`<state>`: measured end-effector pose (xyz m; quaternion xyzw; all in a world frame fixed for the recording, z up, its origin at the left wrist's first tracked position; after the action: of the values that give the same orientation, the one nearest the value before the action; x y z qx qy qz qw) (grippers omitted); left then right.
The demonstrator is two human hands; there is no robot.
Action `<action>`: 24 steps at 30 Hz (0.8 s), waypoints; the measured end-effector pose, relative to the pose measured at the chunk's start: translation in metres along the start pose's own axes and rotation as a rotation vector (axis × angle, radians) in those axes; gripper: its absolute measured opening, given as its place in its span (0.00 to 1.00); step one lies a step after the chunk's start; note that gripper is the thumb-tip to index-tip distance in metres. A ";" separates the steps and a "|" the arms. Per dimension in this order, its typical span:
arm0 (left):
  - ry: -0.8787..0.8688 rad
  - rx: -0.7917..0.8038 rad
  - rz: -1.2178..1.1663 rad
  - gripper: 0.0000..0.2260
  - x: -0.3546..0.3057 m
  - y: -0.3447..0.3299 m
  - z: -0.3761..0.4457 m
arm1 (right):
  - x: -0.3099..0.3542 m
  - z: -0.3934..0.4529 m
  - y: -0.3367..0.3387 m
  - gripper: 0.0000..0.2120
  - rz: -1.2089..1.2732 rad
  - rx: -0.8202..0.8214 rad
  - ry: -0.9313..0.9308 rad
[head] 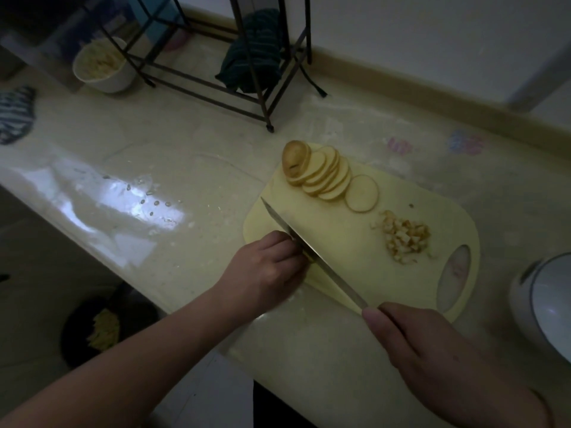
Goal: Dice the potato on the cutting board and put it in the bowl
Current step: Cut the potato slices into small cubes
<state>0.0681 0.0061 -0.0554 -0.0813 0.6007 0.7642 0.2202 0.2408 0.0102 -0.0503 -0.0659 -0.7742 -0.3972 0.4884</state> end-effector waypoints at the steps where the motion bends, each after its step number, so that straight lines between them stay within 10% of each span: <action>1: 0.002 0.005 0.002 0.05 0.000 -0.001 -0.001 | 0.000 -0.001 0.000 0.29 -0.006 0.002 0.000; 13: 0.006 -0.020 0.015 0.05 0.001 0.000 -0.001 | -0.018 -0.039 0.010 0.50 -0.141 0.040 -0.183; 24: -0.008 0.026 0.005 0.04 0.001 -0.001 0.000 | 0.002 0.021 -0.004 0.26 -0.044 0.022 -0.005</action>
<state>0.0675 0.0063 -0.0566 -0.0737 0.6098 0.7573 0.2218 0.2232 0.0207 -0.0556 -0.0446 -0.7810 -0.3990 0.4784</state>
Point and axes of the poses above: each hand's wrist, its own z-axis towards the middle knuckle, its own y-axis out of the back of the hand, x = y × z, the point moved 9 cm from there along z, towards the middle knuckle, and after that the axes turned 15 degrees about y, right-handed, at the moved point
